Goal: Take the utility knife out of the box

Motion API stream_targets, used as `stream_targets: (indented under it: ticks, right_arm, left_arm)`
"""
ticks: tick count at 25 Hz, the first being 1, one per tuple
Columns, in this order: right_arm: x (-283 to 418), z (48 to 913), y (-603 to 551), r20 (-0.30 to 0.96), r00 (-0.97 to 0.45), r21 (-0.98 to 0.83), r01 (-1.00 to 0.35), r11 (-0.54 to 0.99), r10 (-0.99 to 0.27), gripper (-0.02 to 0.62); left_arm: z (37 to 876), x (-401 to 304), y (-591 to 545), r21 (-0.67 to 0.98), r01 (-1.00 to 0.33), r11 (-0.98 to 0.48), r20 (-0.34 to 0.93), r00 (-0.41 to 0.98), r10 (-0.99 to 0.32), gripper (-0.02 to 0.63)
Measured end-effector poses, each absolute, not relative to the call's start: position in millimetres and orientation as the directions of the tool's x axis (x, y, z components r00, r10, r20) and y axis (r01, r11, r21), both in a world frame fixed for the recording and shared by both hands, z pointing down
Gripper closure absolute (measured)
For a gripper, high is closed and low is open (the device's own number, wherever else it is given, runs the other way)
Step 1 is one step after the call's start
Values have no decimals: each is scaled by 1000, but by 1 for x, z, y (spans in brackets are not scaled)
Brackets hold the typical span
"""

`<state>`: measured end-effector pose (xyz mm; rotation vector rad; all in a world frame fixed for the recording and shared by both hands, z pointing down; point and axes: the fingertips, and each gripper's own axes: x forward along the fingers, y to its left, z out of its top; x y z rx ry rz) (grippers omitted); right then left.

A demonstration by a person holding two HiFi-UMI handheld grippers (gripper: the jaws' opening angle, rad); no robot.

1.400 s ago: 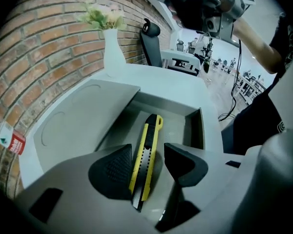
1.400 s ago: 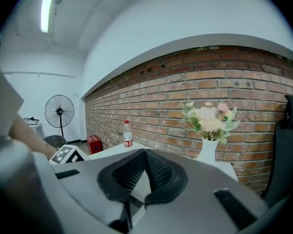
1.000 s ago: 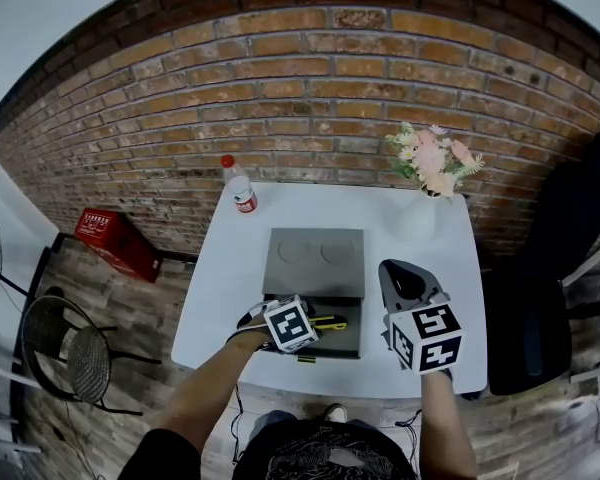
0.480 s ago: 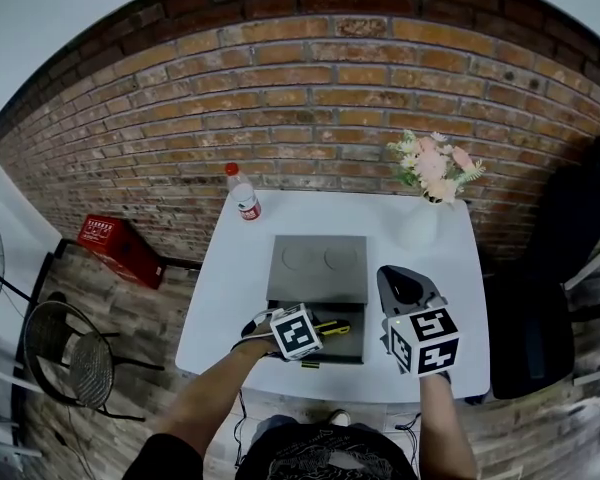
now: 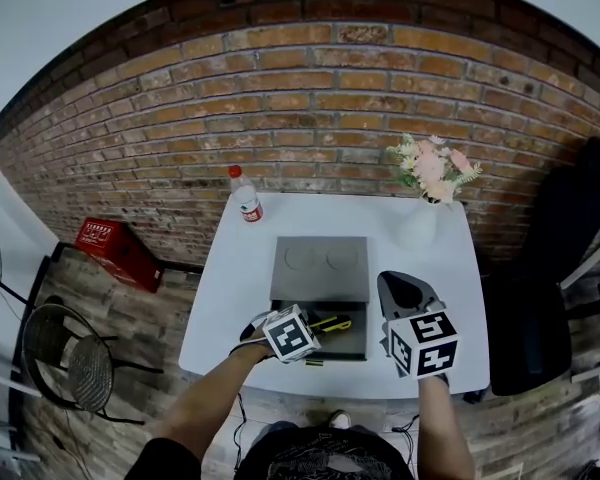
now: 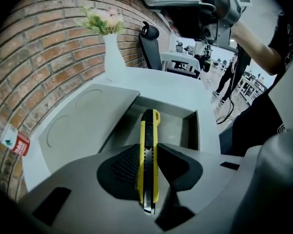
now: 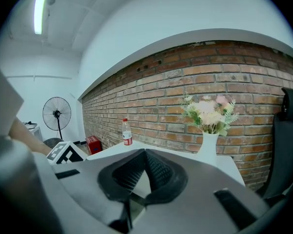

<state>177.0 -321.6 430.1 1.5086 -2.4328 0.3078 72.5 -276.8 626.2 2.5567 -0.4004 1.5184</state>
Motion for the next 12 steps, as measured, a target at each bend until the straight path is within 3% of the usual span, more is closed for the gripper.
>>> stream_targets:
  ticks: [12]
  right_arm:
    - [172, 428, -301, 352, -378, -35, -920, 391, -856, 577]
  left_arm:
    - [573, 67, -290, -15, -423, -906, 770, 573, -280, 477]
